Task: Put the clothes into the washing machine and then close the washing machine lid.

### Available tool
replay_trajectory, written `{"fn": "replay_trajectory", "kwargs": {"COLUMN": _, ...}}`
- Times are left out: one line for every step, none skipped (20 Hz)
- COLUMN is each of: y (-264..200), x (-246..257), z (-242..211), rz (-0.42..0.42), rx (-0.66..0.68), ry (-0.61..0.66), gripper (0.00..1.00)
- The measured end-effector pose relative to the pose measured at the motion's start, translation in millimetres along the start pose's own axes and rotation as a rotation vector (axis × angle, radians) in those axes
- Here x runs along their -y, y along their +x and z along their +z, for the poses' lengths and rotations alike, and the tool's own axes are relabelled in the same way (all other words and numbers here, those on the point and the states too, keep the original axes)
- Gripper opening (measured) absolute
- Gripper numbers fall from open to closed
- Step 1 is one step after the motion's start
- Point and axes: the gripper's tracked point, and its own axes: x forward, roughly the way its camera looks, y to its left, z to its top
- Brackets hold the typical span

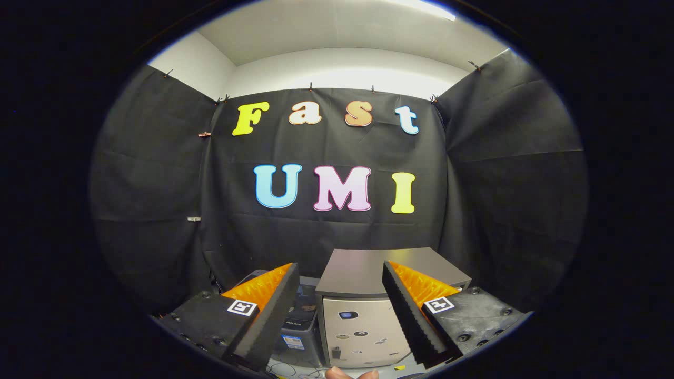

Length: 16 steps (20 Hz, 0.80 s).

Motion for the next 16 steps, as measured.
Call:
{"fn": "replay_trajectory", "kwargs": {"y": 0.0, "x": -0.1, "z": -0.6, "rz": 0.001, "rx": -0.001, "ry": -0.003, "gripper": 0.99}}
{"fn": "replay_trajectory", "kwargs": {"y": -1.0, "x": -0.8, "z": -0.4, "rz": 0.003, "rx": -0.001, "ry": -0.004, "gripper": 0.99}}
{"fn": "replay_trajectory", "kwargs": {"y": -1.5, "x": -1.7, "z": 0.4, "rz": 0.005, "rx": 0.000, "ry": -0.004, "gripper": 0.99}}
{"fn": "replay_trajectory", "kwargs": {"y": -1.7, "x": -1.5, "z": 0.8, "rz": 0.005, "rx": 0.000, "ry": -0.003, "gripper": 0.99}}
{"fn": "replay_trajectory", "kwargs": {"y": -0.3, "x": -0.9, "z": 0.5, "rz": 0.003, "rx": -0.001, "ry": -0.003, "gripper": 0.99}}
{"fn": "replay_trajectory", "kwargs": {"y": -0.9, "x": 0.3, "z": 0.9, "rz": 0.001, "rx": -0.001, "ry": -0.001, "gripper": 0.99}}
{"fn": "replay_trajectory", "kwargs": {"y": -0.8, "x": 1.5, "z": 0.5, "rz": -0.002, "rx": -0.002, "ry": 0.002, "gripper": 0.99}}
{"fn": "replay_trajectory", "kwargs": {"y": -1.2, "x": 1.8, "z": 1.4, "rz": -0.003, "rx": -0.001, "ry": 0.004, "gripper": 0.99}}
{"fn": "replay_trajectory", "kwargs": {"y": -1.5, "x": 1.9, "z": 2.1, "rz": -0.004, "rx": 0.000, "ry": 0.005, "gripper": 0.99}}
{"fn": "replay_trajectory", "kwargs": {"y": -2.7, "x": 3.2, "z": 2.2, "rz": -0.006, "rx": 0.001, "ry": 0.004, "gripper": 0.99}}
{"fn": "replay_trajectory", "kwargs": {"y": -1.3, "x": 2.2, "z": 2.5, "rz": -0.006, "rx": 0.002, "ry": 0.003, "gripper": 0.99}}
{"fn": "replay_trajectory", "kwargs": {"y": -1.6, "x": 1.3, "z": 2.6, "rz": -0.005, "rx": 0.001, "ry": 0.002, "gripper": 0.99}}
{"fn": "replay_trajectory", "kwargs": {"y": -2.6, "x": 0.9, "z": 2.2, "rz": -0.003, "rx": 0.001, "ry": 0.002, "gripper": 0.99}}
{"fn": "replay_trajectory", "kwargs": {"y": -2.2, "x": 0.2, "z": 1.8, "rz": -0.002, "rx": 0.000, "ry": 0.001, "gripper": 0.99}}
{"fn": "replay_trajectory", "kwargs": {"y": -3.1, "x": -0.2, "z": 1.6, "rz": -0.001, "rx": -0.001, "ry": -0.002, "gripper": 0.99}}
{"fn": "replay_trajectory", "kwargs": {"y": -3.7, "x": -1.0, "z": 2.1, "rz": -0.001, "rx": -0.002, "ry": -0.002, "gripper": 0.99}}
